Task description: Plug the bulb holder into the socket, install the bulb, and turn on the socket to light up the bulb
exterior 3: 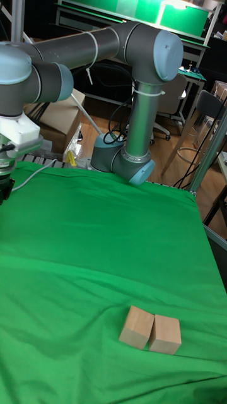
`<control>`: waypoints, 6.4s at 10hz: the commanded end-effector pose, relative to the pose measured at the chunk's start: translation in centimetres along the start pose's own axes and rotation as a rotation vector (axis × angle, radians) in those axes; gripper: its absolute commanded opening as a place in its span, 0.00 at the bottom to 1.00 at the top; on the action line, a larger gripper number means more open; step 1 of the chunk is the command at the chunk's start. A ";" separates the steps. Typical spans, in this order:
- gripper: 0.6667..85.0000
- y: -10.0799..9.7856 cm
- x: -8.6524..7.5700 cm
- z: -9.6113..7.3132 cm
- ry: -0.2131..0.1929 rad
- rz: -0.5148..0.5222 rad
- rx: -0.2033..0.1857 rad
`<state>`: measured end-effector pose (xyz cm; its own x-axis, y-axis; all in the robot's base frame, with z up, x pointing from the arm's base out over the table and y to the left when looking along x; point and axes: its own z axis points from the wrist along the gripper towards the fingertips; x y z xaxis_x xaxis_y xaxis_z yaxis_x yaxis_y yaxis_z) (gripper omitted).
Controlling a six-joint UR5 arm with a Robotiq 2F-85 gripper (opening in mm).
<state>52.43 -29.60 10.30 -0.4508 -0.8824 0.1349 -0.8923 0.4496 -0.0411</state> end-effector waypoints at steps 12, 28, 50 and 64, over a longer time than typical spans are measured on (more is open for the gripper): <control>0.00 -0.2 -1.6 -0.4 -0.019 0.418 -0.003; 0.05 -2.9 -1.4 -0.1 -0.026 0.740 0.078; 0.52 -3.3 -3.0 -6.0 -0.064 0.618 0.081; 0.42 2.0 -4.4 -7.0 -0.030 0.842 -0.019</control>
<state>53.52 -23.80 16.50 -0.9500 -0.3113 0.0229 -0.3120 0.9457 -0.0915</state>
